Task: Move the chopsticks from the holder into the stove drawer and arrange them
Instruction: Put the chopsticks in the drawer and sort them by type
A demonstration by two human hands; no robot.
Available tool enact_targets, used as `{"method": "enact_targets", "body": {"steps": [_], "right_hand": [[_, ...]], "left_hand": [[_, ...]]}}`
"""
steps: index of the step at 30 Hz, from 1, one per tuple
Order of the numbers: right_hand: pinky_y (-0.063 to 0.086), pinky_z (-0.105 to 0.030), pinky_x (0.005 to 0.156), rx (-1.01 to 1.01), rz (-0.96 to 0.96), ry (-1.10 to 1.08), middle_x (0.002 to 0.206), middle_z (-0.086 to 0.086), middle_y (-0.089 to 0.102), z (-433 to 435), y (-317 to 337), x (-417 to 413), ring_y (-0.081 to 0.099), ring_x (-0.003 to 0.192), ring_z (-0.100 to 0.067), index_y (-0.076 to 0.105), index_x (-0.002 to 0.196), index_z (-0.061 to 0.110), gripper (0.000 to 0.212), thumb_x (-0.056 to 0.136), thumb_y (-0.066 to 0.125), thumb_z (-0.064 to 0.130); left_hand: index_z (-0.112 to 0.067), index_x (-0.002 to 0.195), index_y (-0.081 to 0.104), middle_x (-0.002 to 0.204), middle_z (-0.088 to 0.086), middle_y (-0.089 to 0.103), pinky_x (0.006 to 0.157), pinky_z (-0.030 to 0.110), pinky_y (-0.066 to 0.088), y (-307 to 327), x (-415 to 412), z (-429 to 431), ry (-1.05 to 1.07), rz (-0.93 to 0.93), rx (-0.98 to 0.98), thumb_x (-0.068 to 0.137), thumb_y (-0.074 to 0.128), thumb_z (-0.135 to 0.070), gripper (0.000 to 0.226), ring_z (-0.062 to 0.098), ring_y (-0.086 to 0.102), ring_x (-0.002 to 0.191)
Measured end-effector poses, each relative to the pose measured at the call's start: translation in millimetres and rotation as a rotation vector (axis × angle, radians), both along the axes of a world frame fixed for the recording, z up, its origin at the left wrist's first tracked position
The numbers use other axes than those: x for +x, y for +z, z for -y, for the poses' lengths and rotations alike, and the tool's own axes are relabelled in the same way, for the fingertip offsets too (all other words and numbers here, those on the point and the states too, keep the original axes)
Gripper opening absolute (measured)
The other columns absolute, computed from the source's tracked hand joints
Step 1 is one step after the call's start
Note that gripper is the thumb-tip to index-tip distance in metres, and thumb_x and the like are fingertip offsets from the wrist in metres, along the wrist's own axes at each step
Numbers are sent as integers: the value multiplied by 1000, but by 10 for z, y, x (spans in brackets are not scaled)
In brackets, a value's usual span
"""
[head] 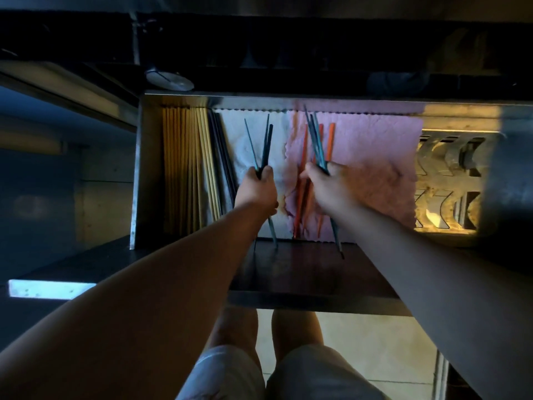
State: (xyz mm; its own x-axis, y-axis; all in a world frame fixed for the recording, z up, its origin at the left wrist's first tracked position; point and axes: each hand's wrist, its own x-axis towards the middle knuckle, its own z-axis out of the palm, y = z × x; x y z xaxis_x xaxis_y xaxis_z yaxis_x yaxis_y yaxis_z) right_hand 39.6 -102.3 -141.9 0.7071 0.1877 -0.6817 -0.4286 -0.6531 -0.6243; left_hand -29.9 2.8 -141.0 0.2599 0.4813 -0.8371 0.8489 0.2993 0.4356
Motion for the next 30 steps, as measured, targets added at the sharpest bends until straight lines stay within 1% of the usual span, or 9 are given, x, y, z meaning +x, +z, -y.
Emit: {"method": "enact_targets", "body": {"steps": [3,6,10,14,16,18,22,26,30], "right_hand": [[34,-17,40,31,-128,-14,44,8,48,-210,-43,-95,46,35,-1,50,69,24,30,99,49,27],[39,-27,49,-15,-136,5,56,-2,50,-363,-124,-181,47,43,-19,57,70,19,29,95,52,33],[49,-29,47,-68,-189,4,68,-6,62,-558,-227,-293,57,48,-22,66,82,14,19,91,60,29],[60,-47,68,-119,-192,10,86,-17,70,-698,-426,-391,69,74,-33,65,81,16,13,79,67,29],[58,-36,68,-187,-127,61,92,-13,69,-740,-460,-393,67,81,-28,67,94,14,23,78,70,30],[45,-21,58,-225,-78,110,89,-8,65,-775,-441,-377,62,79,-20,67,97,12,19,83,68,25],[44,-22,67,-242,-8,149,84,-7,63,-811,-543,-341,60,80,-17,71,100,4,22,83,66,18],[47,-27,95,-291,55,186,115,-11,68,-852,-591,-347,63,109,-25,65,117,6,35,84,68,18],[45,-25,89,-294,170,253,113,-10,69,-840,-490,-360,63,107,-25,63,112,9,27,86,65,16]], "left_hand": [[-16,120,52,103,14,60,75,44,59,-15,-85,-120,39,-10,14,101,35,-39,34,31,61,84],[-10,116,60,115,19,64,92,52,53,-54,-152,-245,54,-34,50,100,37,-26,32,38,61,107],[-9,120,61,111,16,69,91,49,55,-97,-238,-346,112,-79,32,97,43,-15,31,34,67,103],[-14,122,60,112,15,69,90,48,56,-109,-273,-408,131,-79,6,95,46,-12,31,33,67,102],[-16,120,61,107,10,69,88,46,57,-143,-286,-443,126,-82,-1,94,52,-11,29,32,67,98],[-17,120,61,106,6,68,87,43,57,-199,-303,-474,121,-81,-30,91,59,-7,31,29,67,98],[-13,120,62,109,4,67,85,31,53,-233,-325,-510,16,-85,26,87,59,-3,35,21,63,99],[-11,122,56,114,9,65,90,35,54,-174,-322,-499,-54,-114,85,87,63,-9,35,28,63,106],[-12,121,47,121,12,57,93,41,53,-104,-330,-475,-90,-112,81,84,64,-16,41,32,58,111]]}}
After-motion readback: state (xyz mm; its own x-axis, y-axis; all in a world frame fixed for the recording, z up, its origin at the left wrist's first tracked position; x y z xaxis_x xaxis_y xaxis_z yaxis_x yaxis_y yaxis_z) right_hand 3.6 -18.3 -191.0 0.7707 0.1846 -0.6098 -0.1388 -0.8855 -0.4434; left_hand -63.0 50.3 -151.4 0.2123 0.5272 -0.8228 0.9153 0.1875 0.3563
